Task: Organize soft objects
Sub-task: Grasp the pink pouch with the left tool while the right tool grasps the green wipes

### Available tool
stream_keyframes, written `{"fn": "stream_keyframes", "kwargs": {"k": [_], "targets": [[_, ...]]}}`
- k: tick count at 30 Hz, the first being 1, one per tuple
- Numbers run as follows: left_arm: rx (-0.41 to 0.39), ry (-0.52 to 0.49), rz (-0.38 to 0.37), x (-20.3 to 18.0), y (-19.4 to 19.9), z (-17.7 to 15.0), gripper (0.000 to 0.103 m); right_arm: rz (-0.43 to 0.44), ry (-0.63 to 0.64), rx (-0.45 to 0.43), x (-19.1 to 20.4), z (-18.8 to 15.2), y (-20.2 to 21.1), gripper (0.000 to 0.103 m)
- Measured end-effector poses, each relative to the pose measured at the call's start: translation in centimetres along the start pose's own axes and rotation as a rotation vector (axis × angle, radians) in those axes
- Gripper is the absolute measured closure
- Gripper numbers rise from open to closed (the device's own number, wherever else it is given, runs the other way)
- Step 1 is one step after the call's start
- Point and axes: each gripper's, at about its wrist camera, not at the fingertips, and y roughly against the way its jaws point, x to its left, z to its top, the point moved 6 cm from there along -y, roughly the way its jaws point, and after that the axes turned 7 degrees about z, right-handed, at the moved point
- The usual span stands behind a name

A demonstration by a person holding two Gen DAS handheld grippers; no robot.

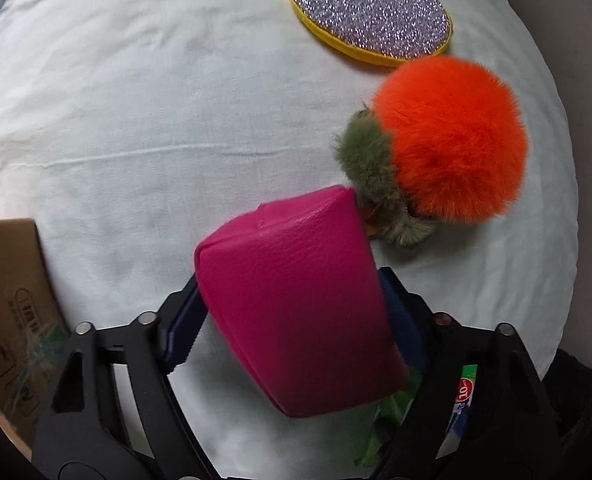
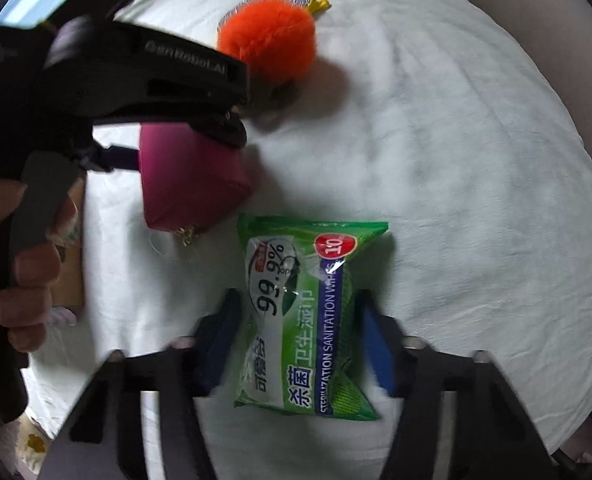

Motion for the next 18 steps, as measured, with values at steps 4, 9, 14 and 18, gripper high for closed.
{"fn": "stream_keyframes", "kwargs": {"k": [4,9,14,18], "targets": [[-0.014,-0.017,0.001,0.4,0.2,0.3,0.041,-0.004,-0.001,0.002,0.3,0.2,0.1,0.066],[-0.022,-0.04,-0.009,1.0,0.9,0.2,0.046,0.009,-0.013,-0.011,0.4,0.6,0.5,0.07],[-0.043,-0.052,-0.011,1.7,2.3,0.0,0.053,0.016,-0.023,-0.024,-0.2,0.9,1.0,0.071],[-0.065,-0.062,-0.024,1.6,4.2,0.2,0.054,0.01,-0.036,-0.055,-0.2,2.3,2.3,0.072]]}}
